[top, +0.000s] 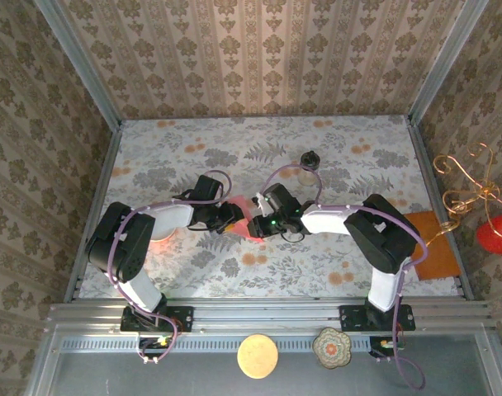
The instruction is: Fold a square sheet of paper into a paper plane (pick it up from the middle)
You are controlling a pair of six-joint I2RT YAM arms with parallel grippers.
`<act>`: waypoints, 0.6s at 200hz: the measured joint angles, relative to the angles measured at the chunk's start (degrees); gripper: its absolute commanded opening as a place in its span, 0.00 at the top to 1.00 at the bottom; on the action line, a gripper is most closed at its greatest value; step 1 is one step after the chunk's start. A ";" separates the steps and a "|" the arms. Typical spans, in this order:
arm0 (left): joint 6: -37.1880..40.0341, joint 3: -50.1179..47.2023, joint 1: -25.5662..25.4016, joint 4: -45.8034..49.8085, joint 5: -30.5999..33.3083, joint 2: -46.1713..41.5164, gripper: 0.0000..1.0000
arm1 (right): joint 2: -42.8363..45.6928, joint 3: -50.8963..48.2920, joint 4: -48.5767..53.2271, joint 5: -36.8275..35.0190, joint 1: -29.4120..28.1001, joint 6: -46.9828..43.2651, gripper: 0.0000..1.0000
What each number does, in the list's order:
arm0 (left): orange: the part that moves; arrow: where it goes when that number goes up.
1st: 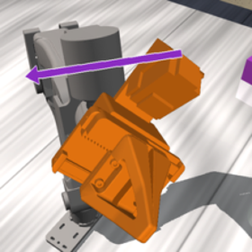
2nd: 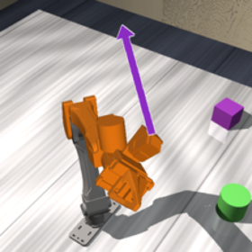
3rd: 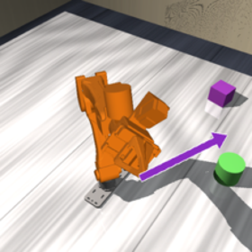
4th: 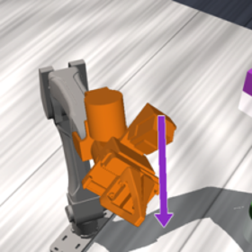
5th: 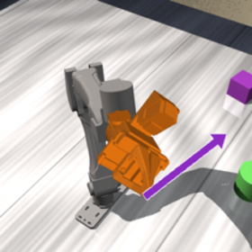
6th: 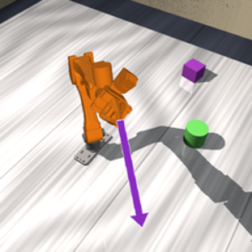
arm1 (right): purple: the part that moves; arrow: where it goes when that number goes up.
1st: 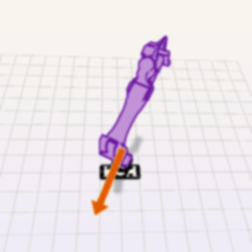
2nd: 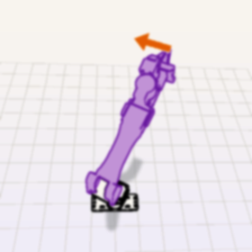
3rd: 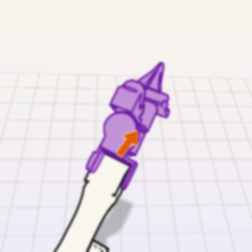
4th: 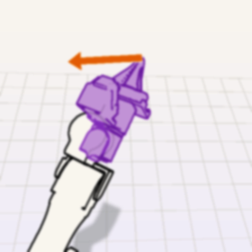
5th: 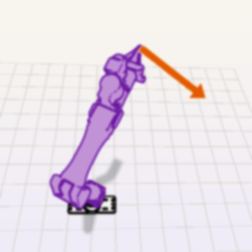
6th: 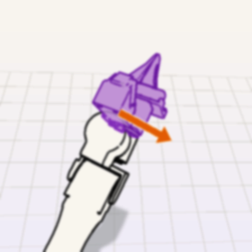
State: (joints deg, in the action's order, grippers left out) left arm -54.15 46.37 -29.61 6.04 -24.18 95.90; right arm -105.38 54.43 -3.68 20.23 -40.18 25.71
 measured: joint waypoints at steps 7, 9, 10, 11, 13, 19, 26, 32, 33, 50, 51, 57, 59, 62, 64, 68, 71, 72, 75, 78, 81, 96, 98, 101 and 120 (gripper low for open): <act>0.00 0.00 0.00 0.00 -0.02 0.00 0.54 | -0.20 0.13 0.00 0.22 0.00 -0.02 0.74; 0.00 0.00 0.00 0.00 -0.02 0.00 0.54 | -0.26 0.15 0.00 0.28 0.00 -0.02 0.74; 0.00 0.00 0.00 0.00 0.00 0.00 0.54 | -0.31 0.17 0.00 0.31 0.00 -0.02 0.74; 0.00 0.00 0.00 0.00 0.00 0.00 0.54 | -0.33 0.17 -0.02 0.35 0.00 -0.04 0.74; 0.00 0.00 0.00 0.00 0.00 0.00 0.54 | -0.46 0.26 -0.02 0.44 0.00 -0.02 0.74; -0.02 0.00 0.00 -0.02 -0.02 0.00 0.54 | -0.76 0.44 -0.02 0.68 0.00 -0.02 0.74; 0.00 0.00 0.00 0.00 -0.02 0.00 0.54 | -1.16 0.72 -0.02 0.94 0.00 -0.04 0.75; -0.02 0.00 0.00 0.00 -0.02 0.00 0.54 | -1.49 0.94 -0.02 1.09 0.00 -0.04 0.75; 0.00 0.00 0.00 0.00 -0.02 0.00 0.54 | -1.55 0.98 -0.02 1.18 0.00 -0.04 0.75; -0.02 0.00 0.00 0.00 -0.02 0.00 0.54 | -2.23 1.40 -0.07 1.31 0.00 -0.07 0.77; 0.00 0.00 0.00 -0.02 -0.02 0.00 0.54 | -2.25 1.40 -0.07 1.31 0.00 -0.07 0.77; -0.02 0.00 0.00 0.00 -0.02 0.00 0.54 | -2.32 1.44 -0.07 1.36 0.00 -0.07 0.77; 0.00 0.00 0.00 0.00 -0.02 0.00 0.54 | -2.34 1.44 -0.07 1.40 0.00 -0.07 0.77; 0.00 0.00 0.00 0.00 -0.02 0.00 0.54 | -2.36 1.44 -0.07 1.42 0.00 -0.07 0.77; -0.02 0.00 0.00 -0.02 -0.02 0.00 0.54 | -2.36 1.44 -0.07 1.44 0.00 -0.07 0.77; -0.02 0.00 0.00 0.00 -0.02 0.00 0.54 | -2.36 1.44 -0.09 1.46 0.00 -0.07 0.78; 0.00 0.00 0.00 0.00 -0.02 0.00 0.54 | -2.36 1.44 -0.13 1.49 0.00 -0.07 0.78; -0.02 0.00 0.00 0.00 -0.02 0.00 0.54 | -2.36 1.44 -0.13 1.49 0.00 -0.07 0.78; 0.00 0.00 0.00 0.00 -0.02 0.00 0.54 | -2.36 1.44 -0.17 1.51 0.00 -0.07 0.78; 0.00 0.00 0.00 -0.02 -0.02 0.00 0.54 | -2.36 1.44 -0.22 1.53 0.00 -0.07 0.78; -0.02 0.00 0.00 0.00 -0.02 0.00 0.54 | -2.36 1.44 -0.26 1.55 0.00 -0.07 0.78; -0.02 0.00 0.00 0.00 -0.02 0.00 0.54 | -2.36 1.44 -0.44 1.68 0.00 -0.09 0.80; 0.00 0.00 0.00 0.00 -0.02 0.00 0.54 | -2.36 1.44 -0.44 1.68 0.00 -0.13 0.81; -0.02 0.00 0.00 -0.02 -0.02 0.00 0.54 | -2.36 1.44 -0.44 1.70 0.00 -0.22 0.81; -0.02 0.00 0.00 -0.02 -0.02 0.00 0.54 | -2.36 1.44 -0.48 1.99 0.00 -0.24 0.84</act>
State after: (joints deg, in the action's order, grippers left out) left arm -54.17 46.37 -29.61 6.02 -24.21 95.90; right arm -107.74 55.88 -4.16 22.22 -40.18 25.47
